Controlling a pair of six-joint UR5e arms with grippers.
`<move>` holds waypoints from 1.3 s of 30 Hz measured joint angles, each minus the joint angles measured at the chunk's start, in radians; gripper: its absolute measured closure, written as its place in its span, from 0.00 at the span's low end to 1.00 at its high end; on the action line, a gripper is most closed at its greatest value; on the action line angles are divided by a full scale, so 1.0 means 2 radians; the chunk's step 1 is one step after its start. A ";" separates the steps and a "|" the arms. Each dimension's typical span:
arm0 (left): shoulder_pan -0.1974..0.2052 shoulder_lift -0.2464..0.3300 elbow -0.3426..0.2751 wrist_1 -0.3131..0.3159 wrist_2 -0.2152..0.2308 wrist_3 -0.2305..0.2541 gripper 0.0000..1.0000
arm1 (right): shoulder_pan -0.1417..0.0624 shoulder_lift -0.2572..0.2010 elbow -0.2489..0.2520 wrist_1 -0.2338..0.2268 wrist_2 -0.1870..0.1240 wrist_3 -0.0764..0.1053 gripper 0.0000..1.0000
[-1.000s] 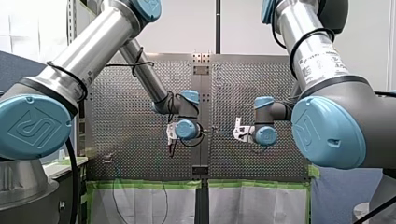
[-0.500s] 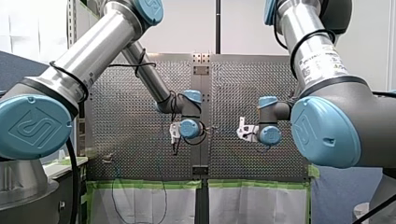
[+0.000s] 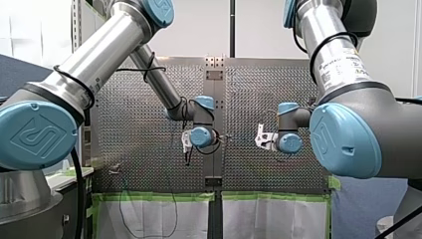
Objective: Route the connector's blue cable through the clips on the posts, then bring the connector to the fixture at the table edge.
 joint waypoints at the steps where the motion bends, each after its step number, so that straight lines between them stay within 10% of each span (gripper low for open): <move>1: 0.000 0.000 0.001 0.000 0.000 -0.002 1.00 | 0.000 0.000 0.000 0.000 0.000 0.000 1.00; 39: 0.008 -0.028 0.057 -0.035 0.024 -0.024 1.00 | -0.010 0.001 -0.013 0.011 -0.001 -0.001 1.00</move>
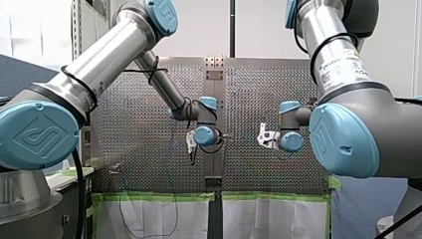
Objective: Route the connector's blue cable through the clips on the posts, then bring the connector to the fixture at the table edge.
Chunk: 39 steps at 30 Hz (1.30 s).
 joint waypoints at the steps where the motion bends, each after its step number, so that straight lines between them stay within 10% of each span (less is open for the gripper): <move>1: 0.001 -0.001 0.001 0.000 0.001 0.000 1.00 | 0.000 0.000 0.000 0.000 0.000 0.000 1.00; 39: 0.024 -0.038 0.033 -0.010 0.032 -0.028 1.00 | -0.002 0.002 -0.017 0.015 0.002 0.000 1.00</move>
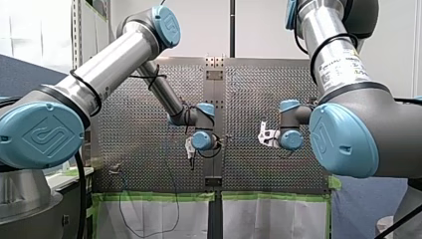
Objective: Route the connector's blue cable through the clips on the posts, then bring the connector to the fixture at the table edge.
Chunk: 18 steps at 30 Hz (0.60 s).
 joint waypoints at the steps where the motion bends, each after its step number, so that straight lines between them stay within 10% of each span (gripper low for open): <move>1: 0.000 -0.001 0.003 -0.001 0.000 0.000 1.00 | 0.000 0.000 -0.001 0.001 0.000 0.000 1.00; 18: 0.013 -0.002 0.055 -0.048 -0.002 0.008 1.00 | -0.006 0.001 -0.023 0.013 0.002 0.000 1.00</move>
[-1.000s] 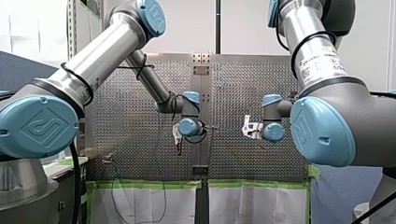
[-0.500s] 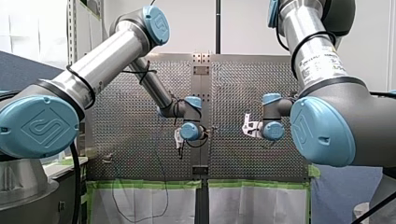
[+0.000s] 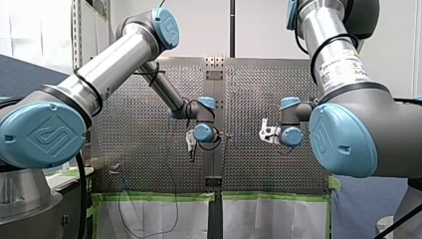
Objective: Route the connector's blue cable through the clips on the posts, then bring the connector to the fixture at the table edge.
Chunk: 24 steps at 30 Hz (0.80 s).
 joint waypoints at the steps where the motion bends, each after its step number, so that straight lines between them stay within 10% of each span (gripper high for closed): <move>1: 0.001 0.000 0.003 -0.003 0.000 0.001 1.00 | 0.000 0.000 0.000 0.000 0.000 0.000 1.00; 14: 0.005 0.000 0.010 -0.020 -0.001 0.024 1.00 | -0.005 0.001 -0.003 0.001 0.002 0.000 1.00; 17: 0.002 0.000 0.010 -0.027 -0.003 0.036 0.78 | -0.005 0.001 -0.003 0.002 0.002 0.000 1.00; 24: -0.004 0.001 0.010 -0.055 -0.023 0.065 0.75 | -0.005 0.001 -0.004 0.002 0.001 0.000 1.00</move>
